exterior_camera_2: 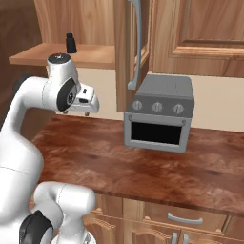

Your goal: Retrieve the shaker from the cabinet and place it next the steak on a plate on the dining table.

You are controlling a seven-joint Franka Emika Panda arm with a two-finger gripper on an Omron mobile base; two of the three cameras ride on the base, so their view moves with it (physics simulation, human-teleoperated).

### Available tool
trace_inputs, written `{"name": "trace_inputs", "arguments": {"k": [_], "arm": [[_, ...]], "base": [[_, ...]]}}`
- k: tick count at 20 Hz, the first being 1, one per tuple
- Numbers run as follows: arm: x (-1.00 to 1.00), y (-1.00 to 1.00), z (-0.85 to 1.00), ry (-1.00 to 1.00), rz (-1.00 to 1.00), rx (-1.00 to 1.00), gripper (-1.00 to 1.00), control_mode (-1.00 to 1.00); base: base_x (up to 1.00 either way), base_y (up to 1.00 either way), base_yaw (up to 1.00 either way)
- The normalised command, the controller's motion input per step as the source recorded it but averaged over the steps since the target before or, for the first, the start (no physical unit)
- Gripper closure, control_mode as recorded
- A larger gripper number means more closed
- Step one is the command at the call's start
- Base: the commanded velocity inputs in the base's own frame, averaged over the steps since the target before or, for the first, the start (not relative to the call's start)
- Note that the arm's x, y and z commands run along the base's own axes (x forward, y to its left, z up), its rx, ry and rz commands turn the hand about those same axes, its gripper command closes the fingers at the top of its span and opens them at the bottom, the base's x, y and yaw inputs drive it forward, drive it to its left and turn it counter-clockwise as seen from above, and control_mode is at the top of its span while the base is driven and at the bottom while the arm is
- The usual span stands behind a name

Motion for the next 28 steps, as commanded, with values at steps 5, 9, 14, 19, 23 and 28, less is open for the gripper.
{"name": "trace_inputs", "arguments": {"k": [5,9,14,19,23,28], "arm": [[-0.41,0.01,0.51,-0.41,0.0,-0.06,-1.0,-1.0],[-0.28,0.1,0.69,-0.35,0.01,-0.09,-1.0,-1.0],[-0.06,0.01,0.76,-0.13,0.08,-0.03,-1.0,-1.0],[0.0,0.02,0.78,-0.04,0.13,0.0,-1.0,-1.0],[0.0,0.0,0.84,0.0,0.07,0.0,-1.0,-1.0],[0.0,0.12,0.6,-0.07,0.0,0.0,-1.0,-1.0]], "base": [[0.0,0.0,0.0],[0.0,0.0,0.0],[0.0,0.0,0.0],[0.0,0.0,0.0],[0.0,0.0,0.0],[0.0,0.0,0.0]]}}
